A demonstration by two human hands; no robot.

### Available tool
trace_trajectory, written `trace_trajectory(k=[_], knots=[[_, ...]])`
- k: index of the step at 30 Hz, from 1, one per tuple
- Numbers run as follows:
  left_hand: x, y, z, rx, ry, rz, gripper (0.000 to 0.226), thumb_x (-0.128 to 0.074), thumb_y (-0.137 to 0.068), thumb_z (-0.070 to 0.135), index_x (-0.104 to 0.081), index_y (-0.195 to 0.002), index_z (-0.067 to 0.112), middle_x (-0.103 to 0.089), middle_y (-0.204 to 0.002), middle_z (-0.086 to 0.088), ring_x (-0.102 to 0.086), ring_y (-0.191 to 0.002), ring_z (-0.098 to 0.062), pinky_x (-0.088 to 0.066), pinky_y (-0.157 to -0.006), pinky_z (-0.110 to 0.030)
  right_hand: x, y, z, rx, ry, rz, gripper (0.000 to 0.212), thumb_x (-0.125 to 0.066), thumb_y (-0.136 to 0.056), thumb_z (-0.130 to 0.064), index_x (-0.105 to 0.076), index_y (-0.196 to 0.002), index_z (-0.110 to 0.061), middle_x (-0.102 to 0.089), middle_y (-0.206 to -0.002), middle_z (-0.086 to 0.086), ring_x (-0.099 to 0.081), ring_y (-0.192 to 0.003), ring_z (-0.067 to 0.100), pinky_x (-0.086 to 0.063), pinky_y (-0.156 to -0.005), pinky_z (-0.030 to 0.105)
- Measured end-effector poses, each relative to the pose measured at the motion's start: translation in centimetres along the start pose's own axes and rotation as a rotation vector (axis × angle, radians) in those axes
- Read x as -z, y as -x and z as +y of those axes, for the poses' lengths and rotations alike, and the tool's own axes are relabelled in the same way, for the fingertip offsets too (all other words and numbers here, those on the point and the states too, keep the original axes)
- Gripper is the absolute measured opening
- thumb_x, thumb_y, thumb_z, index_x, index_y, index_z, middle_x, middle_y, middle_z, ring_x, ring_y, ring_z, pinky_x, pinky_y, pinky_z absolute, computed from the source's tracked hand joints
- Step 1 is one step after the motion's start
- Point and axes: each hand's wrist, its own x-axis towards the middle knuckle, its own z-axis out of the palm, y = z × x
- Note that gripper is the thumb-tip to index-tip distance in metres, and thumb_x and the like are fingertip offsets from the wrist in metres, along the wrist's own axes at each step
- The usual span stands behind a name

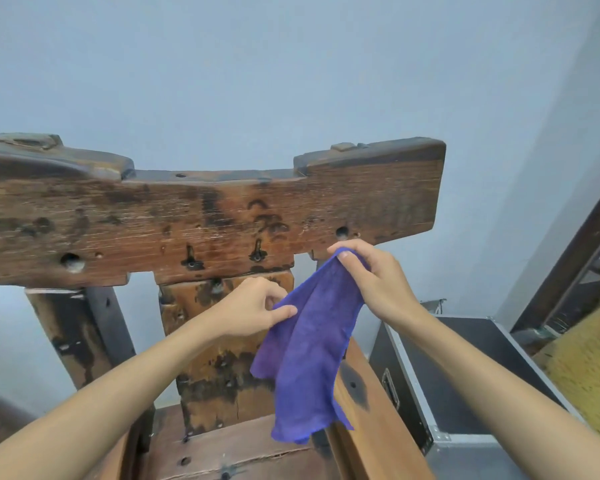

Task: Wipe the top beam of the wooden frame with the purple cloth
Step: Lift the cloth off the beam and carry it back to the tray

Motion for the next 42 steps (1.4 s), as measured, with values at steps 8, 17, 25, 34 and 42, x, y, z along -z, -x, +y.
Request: trace_trajectory(k=[8,17,25,34,42], knots=[[1.5,0.2,-5.1,0.05,0.211,0.011,0.031,-0.066,-0.096,0.041,-0.065,-0.085,0.012,-0.069,-0.097,-0.006,-0.067,-0.093,-0.017,-0.055,-0.084,-0.04,2.0,-0.8,-1.0,0.039,0.043,0.103,0.021,-0.06,-0.102,-0.027,-0.079,-0.093,-0.03,-0.076,-0.097,-0.024,-0.068,-0.098,-0.006,-0.046,-0.085,0.012],[0.6,0.0,-8.1,0.096,0.32,0.084,0.012,-0.056,-0.102,0.02,-0.049,-0.096,0.013,-0.068,-0.075,-0.006,-0.057,-0.063,-0.012,-0.045,-0.059,-0.028,5.7,-2.2,-0.5,0.183,0.239,0.256,0.014,-0.068,-0.097,-0.034,-0.082,-0.096,-0.031,-0.077,-0.096,-0.024,-0.068,-0.096,-0.006,-0.044,-0.085,0.009],[4.8,0.2,-9.2,-0.022,-0.17,0.481,0.009,-0.055,-0.103,0.033,-0.059,-0.098,0.027,-0.071,-0.085,0.009,-0.066,-0.078,-0.017,-0.048,-0.07,-0.038,8.8,-1.4,5.5,0.112,0.541,-0.012,0.034,-0.081,-0.077,-0.051,-0.077,-0.068,-0.018,-0.068,-0.066,-0.001,-0.062,-0.065,0.019,-0.049,-0.067,0.039],[7.2,0.4,-8.8,-0.057,-0.334,0.589,0.005,-0.067,-0.097,0.024,-0.067,-0.095,0.02,-0.074,-0.089,0.003,-0.07,-0.083,-0.026,-0.05,-0.071,-0.039,5.8,-1.1,8.6,0.015,0.561,0.018,0.035,-0.077,-0.086,-0.049,-0.071,-0.068,-0.019,-0.067,-0.07,-0.004,-0.061,-0.067,0.018,-0.049,-0.066,0.038],[9.1,1.0,-8.1,-0.013,-0.236,0.558,0.007,-0.073,-0.091,0.015,-0.078,-0.094,0.018,-0.078,-0.091,0.004,-0.071,-0.084,-0.019,-0.054,-0.077,-0.041,6.8,-0.7,8.2,0.028,0.508,0.101,0.017,-0.07,-0.095,-0.036,-0.079,-0.086,-0.023,-0.071,-0.079,-0.004,-0.063,-0.074,0.019,-0.052,-0.074,0.04]])
